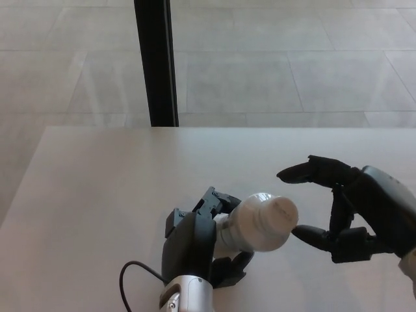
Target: The robot uses its left hand to to lift the bottle kept on the middle of the desk and tilts it towards its right hand. It then uses its right hand to rotate its cap to open it and places the bottle and cap back on the desk
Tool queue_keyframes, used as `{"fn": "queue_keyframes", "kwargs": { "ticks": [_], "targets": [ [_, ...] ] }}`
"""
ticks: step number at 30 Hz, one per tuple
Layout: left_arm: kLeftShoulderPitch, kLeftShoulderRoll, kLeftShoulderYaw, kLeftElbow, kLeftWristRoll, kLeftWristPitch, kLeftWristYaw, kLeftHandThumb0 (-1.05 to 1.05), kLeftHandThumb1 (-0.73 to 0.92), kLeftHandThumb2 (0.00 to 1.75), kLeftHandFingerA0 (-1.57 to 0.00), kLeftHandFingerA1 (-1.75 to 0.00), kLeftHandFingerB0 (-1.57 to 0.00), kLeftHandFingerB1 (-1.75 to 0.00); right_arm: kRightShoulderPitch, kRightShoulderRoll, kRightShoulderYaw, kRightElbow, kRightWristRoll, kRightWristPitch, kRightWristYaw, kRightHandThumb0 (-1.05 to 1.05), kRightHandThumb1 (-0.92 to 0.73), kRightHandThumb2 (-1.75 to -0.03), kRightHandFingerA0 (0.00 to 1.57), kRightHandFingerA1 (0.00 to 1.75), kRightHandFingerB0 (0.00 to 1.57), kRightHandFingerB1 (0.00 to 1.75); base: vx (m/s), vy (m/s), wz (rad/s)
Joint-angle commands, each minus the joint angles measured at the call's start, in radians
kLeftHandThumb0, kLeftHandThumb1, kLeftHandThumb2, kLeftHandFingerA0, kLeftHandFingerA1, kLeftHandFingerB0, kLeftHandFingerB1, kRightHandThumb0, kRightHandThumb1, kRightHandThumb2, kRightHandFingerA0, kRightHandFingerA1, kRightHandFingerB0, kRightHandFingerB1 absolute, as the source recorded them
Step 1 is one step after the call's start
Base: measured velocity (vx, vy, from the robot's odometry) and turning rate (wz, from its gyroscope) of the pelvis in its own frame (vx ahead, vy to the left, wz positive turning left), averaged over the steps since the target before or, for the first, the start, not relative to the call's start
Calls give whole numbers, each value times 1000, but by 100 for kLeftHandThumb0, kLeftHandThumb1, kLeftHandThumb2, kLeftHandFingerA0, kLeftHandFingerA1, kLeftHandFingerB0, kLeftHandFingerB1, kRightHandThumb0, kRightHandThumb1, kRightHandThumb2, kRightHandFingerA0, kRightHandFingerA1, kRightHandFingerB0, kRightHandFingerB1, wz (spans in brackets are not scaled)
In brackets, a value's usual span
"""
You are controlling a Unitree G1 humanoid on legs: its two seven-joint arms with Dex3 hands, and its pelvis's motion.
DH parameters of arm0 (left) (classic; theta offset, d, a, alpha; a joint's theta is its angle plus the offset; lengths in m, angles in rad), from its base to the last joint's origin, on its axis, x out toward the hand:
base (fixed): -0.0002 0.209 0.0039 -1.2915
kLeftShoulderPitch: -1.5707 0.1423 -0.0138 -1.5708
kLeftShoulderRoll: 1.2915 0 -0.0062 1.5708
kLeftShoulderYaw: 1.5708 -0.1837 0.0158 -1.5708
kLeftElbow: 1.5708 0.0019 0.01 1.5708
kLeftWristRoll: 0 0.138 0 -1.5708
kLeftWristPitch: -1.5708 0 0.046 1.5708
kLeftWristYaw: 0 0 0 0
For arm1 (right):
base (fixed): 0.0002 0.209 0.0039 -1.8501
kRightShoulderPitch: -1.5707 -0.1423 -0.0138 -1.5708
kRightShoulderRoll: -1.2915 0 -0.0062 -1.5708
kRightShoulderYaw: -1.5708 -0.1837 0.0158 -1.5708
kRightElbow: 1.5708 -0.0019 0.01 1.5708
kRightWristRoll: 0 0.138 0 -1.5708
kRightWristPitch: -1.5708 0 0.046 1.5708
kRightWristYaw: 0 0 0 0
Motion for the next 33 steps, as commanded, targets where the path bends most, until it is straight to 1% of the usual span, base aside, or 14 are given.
{"fn": "queue_keyframes", "kwargs": {
  "ticks": [1,2,3,4,5,6,7,8,17,27,28,29,30,33],
  "targets": [
    [18,-36,1,1,-4,4,-7,28,92,109,-69,-175,-62,-171,19,12,-12,15,-33,-59,-58,-42,-62,-59,102,127,50,49,0,0,0],
    [15,-38,1,0,-2,15,-8,14,82,135,-86,-109,-82,-106,21,14,-11,15,-33,-61,-57,-41,-62,-59,102,127,50,49,0,0,0],
    [14,-36,-2,2,1,11,-6,30,87,117,-77,-175,-69,-157,22,17,-10,17,-30,-65,-57,-42,-62,-59,103,127,50,49,0,0,0],
    [15,-31,-3,6,-1,-9,-5,30,87,119,-75,-175,-67,-158,23,23,-8,17,-26,-66,-54,-41,-62,-59,102,127,51,49,0,0,0],
    [16,-30,-2,6,-4,-14,-7,36,83,130,-89,-120,-83,-114,24,26,-8,18,-23,-71,-55,-41,-61,-59,103,127,52,49,0,0,0],
    [16,-29,-2,5,-5,-18,-8,36,83,130,-89,-120,-83,-114,24,30,-10,21,-21,-80,-58,-41,-61,-59,103,127,52,49,0,0,0],
    [13,-34,-1,4,-2,1,-6,14,82,135,-86,-109,-82,-105,25,33,-10,21,-20,-84,-56,-42,-61,-59,103,130,52,49,0,0,0],
    [11,-31,-2,7,0,-1,-8,24,90,108,-80,-175,-68,-155,23,34,-8,17,-21,-79,-49,-45,-59,-58,102,130,50,47,0,0,0],
    [11,-31,2,4,-7,9,-17,21,92,101,-65,-175,-56,-158,17,25,8,13,-24,-85,-18,-53,-57,-57,103,125,46,42,0,0,0],
    [14,-29,7,3,-11,-1,-15,17,92,97,-66,-175,-58,-159,39,11,19,10,-24,-121,-2,-56,-52,-59,92,144,45,43,0,0,0],
    [13,-28,3,2,-4,8,-14,14,92,91,-63,-175,-55,-157,40,11,22,7,-23,-121,3,-66,-44,-83,106,135,41,54,0,0,0],
    [12,-26,2,4,-3,5,-14,18,92,95,-75,-175,-64,-151,40,12,25,5,-24,-120,6,-64,-43,-83,107,135,39,53,0,0,0],
    [10,-26,2,10,-4,-1,-13,18,92,92,-64,-175,-57,-158,40,12,26,6,-24,-122,6,-54,-52,-59,91,147,43,42,0,0,0],
    [12,-23,4,11,-13,-13,-21,18,92,97,-63,-175,-56,-159,42,13,30,7,-25,-130,7,-54,-52,-60,89,151,42,43,0,0,0]
  ]
}}
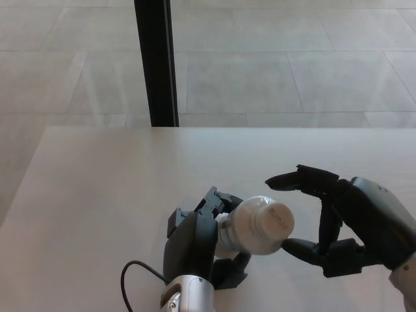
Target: The robot uses its left hand to to lift the bottle kept on the middle of the desk and tilts it towards its right hand. It then uses its right hand to rotate its cap to open it and places the bottle and cap back on the desk
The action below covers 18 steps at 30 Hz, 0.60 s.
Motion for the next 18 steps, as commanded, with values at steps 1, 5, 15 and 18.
{"fn": "queue_keyframes", "kwargs": {
  "ticks": [1,5,15,18],
  "targets": [
    [14,-24,2,10,-5,-9,-13,18,92,97,-63,-175,-56,-159,13,-15,0,-11,-5,-27,20,-54,-52,-60,89,151,42,43,0,0,0],
    [19,-23,-1,10,1,-12,-6,22,92,101,-67,-175,-59,-161,14,-3,7,-13,-9,-31,12,-52,-54,-60,93,147,43,41,0,0,0],
    [21,-34,10,11,-6,-3,0,29,92,105,-86,-173,-76,-156,24,44,-16,20,-12,-87,-56,-36,-67,-60,100,151,56,54,0,0,0],
    [20,-32,9,15,-4,-13,4,33,92,114,-87,-175,-77,-157,28,66,-23,34,-25,-111,-96,-33,-69,-67,95,162,61,60,0,0,0]
  ]
}}
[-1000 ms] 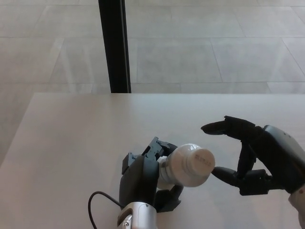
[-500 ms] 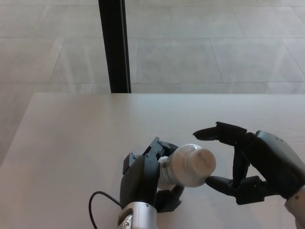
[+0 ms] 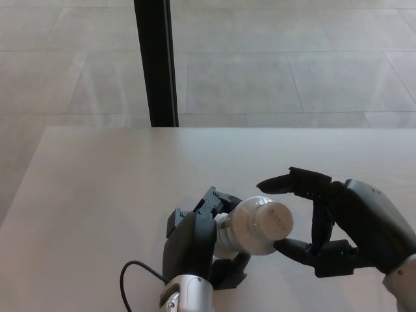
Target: The robot uses its left hand to to lift the bottle kept on the middle of the desk and tilts it towards its right hand. It then uses its right hand to rotate its cap to open it and places the bottle and cap back on the desk
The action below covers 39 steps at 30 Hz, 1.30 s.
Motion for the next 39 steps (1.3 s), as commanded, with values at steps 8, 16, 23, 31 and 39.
{"fn": "queue_keyframes", "kwargs": {
  "ticks": [8,16,23,31,39],
  "targets": [
    [17,-34,-1,20,8,-2,10,30,86,118,-68,-175,-63,-157,23,77,-37,34,-35,-106,-139,-29,-68,-71,97,168,80,83,0,0,0],
    [23,-36,4,14,-4,-7,7,30,88,118,-66,-175,-61,-165,29,90,-49,43,-42,-140,-154,-29,-62,-74,98,166,86,82,0,0,0],
    [23,-30,2,20,-2,-1,1,30,87,120,-71,-175,-65,-158,8,69,-47,46,-48,-170,-129,-29,-63,-76,98,166,84,83,0,0,0],
    [36,-22,-1,18,2,3,-1,38,85,130,-86,-121,-81,-115,-39,-5,-70,66,-6,-207,-68,-35,-47,-96,126,136,82,82,0,0,0],
    [57,-3,7,1,6,-6,-6,37,82,129,-87,-119,-82,-113,-12,-55,-183,63,97,-187,-18,-28,-58,-72,97,165,93,78,0,0,0]
  ]
}}
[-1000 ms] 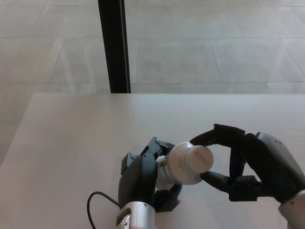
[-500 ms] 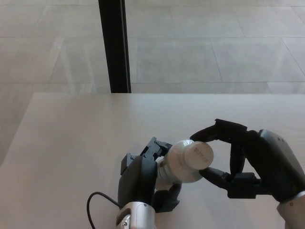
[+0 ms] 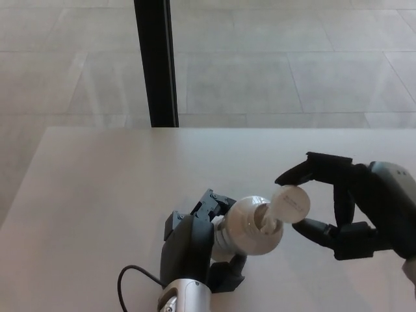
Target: The robot uses its left hand to to lift the bottle kept on the middle of the desk and tilts it towards its right hand. It then uses its right hand to rotate its cap to open it and places the bottle and cap back on the desk
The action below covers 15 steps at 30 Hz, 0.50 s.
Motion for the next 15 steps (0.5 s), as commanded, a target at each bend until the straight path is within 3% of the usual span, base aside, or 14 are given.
{"fn": "queue_keyframes", "kwargs": {
  "ticks": [1,2,4,5,6,7,9,10,11,14,15],
  "targets": [
    [34,2,-2,5,15,19,-18,29,92,100,-83,-174,-72,-154,23,-31,-85,3,125,-4,55,-28,-60,-71,96,166,92,77,0,0,0],
    [40,2,3,-2,11,25,-20,29,91,111,-65,-175,-60,-163,28,-23,-114,25,184,-30,59,-25,-57,-71,95,160,95,77,0,0,0],
    [44,8,4,-7,10,19,-23,29,88,116,-75,-175,-66,-155,33,-27,-139,26,205,-23,72,-24,-58,-72,94,156,93,78,0,0,0],
    [45,11,6,-7,11,21,-25,15,82,135,-84,-108,-80,-104,40,-22,-167,29,230,-12,73,-25,-57,-73,95,149,91,79,0,0,0],
    [49,17,10,-8,9,16,-27,15,82,135,-84,-108,-80,-104,42,-28,-188,40,237,-19,71,-22,-57,-74,95,151,90,79,0,0,0],
    [55,24,14,-20,12,30,-32,27,90,109,-70,-175,-61,-152,42,-31,-208,41,241,3,74,-24,-58,-74,95,153,91,78,0,0,0],
    [59,36,17,-28,26,42,-32,23,92,95,-56,-175,-51,-152,54,-37,-274,39,239,66,66,-20,-61,-71,93,167,92,76,0,0,0],
    [60,36,18,-29,28,42,-32,23,92,95,-56,-175,-51,-152,54,-36,-279,39,238,68,70,-20,-61,-71,93,167,92,76,0,0,0],
    [63,33,23,-32,27,50,-31,22,92,96,-56,-175,-51,-155,62,-39,-284,75,232,50,67,-22,-60,-70,96,147,93,74,0,0,0],
    [75,29,31,-40,18,45,-35,23,92,99,-57,-175,-51,-156,76,-47,-278,119,212,38,70,-20,-61,-70,96,151,94,76,0,0,0],
    [80,28,32,-47,18,54,-42,22,92,97,-58,-175,-52,-157,88,-58,-247,198,181,-13,62,-24,-59,-73,95,161,96,79,0,0,0]
  ]
}}
